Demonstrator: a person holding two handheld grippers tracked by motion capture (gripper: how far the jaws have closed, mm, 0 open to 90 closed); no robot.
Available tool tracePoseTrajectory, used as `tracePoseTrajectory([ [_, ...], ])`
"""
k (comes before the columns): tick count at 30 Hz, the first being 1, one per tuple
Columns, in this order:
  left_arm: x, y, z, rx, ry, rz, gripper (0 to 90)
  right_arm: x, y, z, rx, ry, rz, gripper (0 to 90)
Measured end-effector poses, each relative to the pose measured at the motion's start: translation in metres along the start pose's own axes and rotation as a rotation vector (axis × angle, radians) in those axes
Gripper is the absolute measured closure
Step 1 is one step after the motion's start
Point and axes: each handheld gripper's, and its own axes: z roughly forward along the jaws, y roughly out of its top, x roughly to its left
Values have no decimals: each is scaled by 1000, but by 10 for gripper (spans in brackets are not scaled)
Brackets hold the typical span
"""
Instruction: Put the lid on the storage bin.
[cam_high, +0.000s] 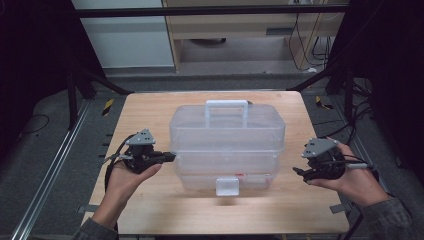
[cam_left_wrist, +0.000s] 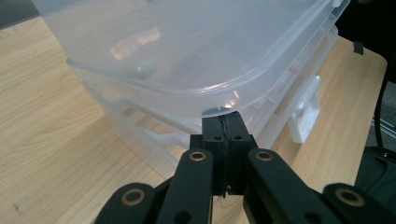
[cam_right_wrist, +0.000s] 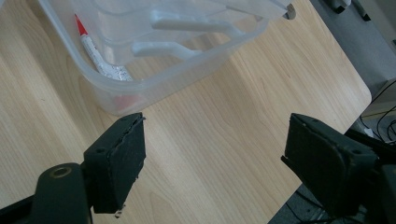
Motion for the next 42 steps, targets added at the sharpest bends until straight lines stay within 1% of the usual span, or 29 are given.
tracePoseTrajectory([
  [4, 0, -3, 0, -3, 6, 2, 898, 0, -1, 1, 6, -4, 3, 209],
  [7, 0, -5, 1, -5, 0, -7, 898, 0, -2, 1, 1, -3, 0, 213],
  [15, 0, -6, 2, -1, -4, -6, 898, 0, -2, 6, 10, -4, 4, 203],
  [23, -2, -10, 3, 17, 9, 15, 898, 0, -2, 10, 15, -5, 5, 198],
  [26, -1, -14, 4, 17, 7, 6, 898, -1, -3, 11, 15, -8, 11, 198],
  [28, -1, -15, 5, 22, 9, 10, 898, -2, -4, 13, 15, -10, 15, 198],
  [30, 0, -16, 3, 26, 30, 19, 898, -3, -5, 15, 18, -18, 25, 193],
  [32, 5, -18, -1, 24, 57, 16, 898, -4, -6, 18, 24, -35, 44, 188],
  [34, 15, -20, -7, 13, 99, 5, 898, -5, -8, 21, 25, -54, 62, 192],
  [35, 21, -20, -9, 14, 110, -5, 898, -6, -9, 23, 24, -62, 71, 195],
  [36, 26, -20, -11, 16, 130, -8, 898, -8, -10, 26, 29, -70, 80, 198],
  [37, 30, -19, -12, 7, 152, -20, 898, -9, -12, 29, 34, -79, 89, 204],
  [38, 28, -18, -4, -101, 157, -139, 898, -12, -13, 32, 40, -88, 98, 208],
  [39, 42, -17, -13, 18, 178, -29, 898, -14, -13, 35, 44, -92, 110, 215],
  [40, 46, -17, -13, 24, 189, -31, 898, -16, -14, 38, 51, -97, 119, 228],
  [42, 58, -16, -12, 59, 224, -22, 898, -21, -15, 45, 57, -107, 138, 236],
])
